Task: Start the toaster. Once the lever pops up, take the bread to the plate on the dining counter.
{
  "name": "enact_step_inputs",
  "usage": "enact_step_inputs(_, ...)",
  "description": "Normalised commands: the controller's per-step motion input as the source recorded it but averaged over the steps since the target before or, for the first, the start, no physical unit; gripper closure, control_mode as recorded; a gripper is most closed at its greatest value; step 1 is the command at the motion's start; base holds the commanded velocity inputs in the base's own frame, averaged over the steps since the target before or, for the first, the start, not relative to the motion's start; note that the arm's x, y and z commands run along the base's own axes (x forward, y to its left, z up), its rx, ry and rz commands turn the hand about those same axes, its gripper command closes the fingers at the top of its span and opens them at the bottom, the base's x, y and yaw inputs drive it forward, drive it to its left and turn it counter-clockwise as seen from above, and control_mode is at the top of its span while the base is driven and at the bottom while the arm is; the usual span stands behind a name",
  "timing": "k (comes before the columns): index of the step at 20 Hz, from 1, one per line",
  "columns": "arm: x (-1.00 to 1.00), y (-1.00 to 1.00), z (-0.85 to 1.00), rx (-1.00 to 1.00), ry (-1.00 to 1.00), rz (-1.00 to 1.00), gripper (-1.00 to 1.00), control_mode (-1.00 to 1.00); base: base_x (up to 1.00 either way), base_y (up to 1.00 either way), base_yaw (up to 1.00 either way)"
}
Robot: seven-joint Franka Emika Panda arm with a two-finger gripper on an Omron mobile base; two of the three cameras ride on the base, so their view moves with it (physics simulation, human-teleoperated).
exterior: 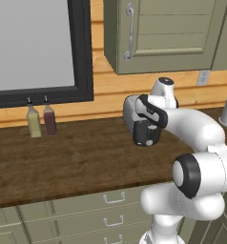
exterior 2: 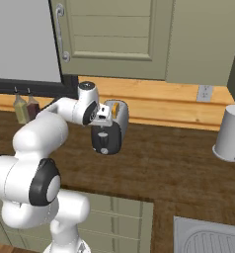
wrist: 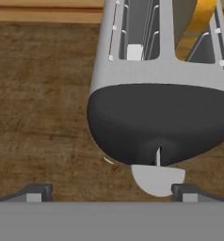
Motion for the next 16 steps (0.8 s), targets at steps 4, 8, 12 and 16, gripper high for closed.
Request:
enact_step_inputs(4, 0.0, 0.0, -0.14, 0.0, 0.0, 0.0, -1.0, -1.0, 0.0, 0.0, 0.0)
enact_step_inputs(8, 0.0, 0.0, -0.18, 0.0, 0.0, 0.0, -1.0, -1.0, 0.0, 0.0, 0.0)
enact_step_inputs(12, 0.0, 0.0, -0.17, 0.0, 0.0, 0.0, -1.0, -1.0, 0.0, 0.0, 0.0)
enact_step_inputs(16, 0.0, 0.0, -0.19, 0.0, 0.0, 0.0, -1.0, -1.0, 0.0, 0.0, 0.0)
